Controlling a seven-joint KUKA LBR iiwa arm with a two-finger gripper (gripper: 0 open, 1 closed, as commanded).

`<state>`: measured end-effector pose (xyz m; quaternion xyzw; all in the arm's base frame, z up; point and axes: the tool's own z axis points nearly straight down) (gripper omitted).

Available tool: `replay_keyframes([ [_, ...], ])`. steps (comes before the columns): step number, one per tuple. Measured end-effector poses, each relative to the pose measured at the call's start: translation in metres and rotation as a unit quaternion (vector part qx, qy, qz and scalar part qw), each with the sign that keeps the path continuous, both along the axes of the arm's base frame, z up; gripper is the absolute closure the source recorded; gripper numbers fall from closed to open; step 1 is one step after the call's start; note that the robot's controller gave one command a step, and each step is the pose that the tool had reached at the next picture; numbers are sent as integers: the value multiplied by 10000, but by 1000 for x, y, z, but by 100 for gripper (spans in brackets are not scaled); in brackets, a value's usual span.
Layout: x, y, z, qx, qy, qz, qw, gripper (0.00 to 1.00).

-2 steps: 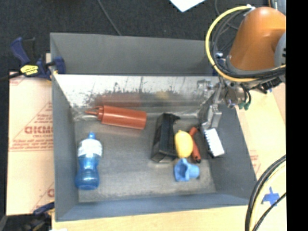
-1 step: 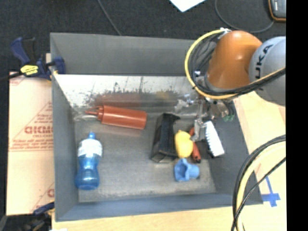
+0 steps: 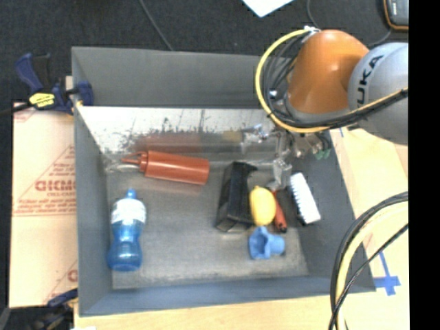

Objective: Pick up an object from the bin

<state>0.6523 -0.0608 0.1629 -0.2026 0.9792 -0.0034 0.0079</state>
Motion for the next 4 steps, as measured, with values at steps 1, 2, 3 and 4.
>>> replay_keyframes([
  [1, -2, 31, -37, 2, 52, 1108, 9938, 0],
  [2, 10, 19, -74, -60, -152, 2750, 9613, 0],
  [3, 10, 47, -81, -100, -79, 2759, 9611, 100],
  [4, 10, 47, -81, -98, -79, 2747, 9614, 100],
])
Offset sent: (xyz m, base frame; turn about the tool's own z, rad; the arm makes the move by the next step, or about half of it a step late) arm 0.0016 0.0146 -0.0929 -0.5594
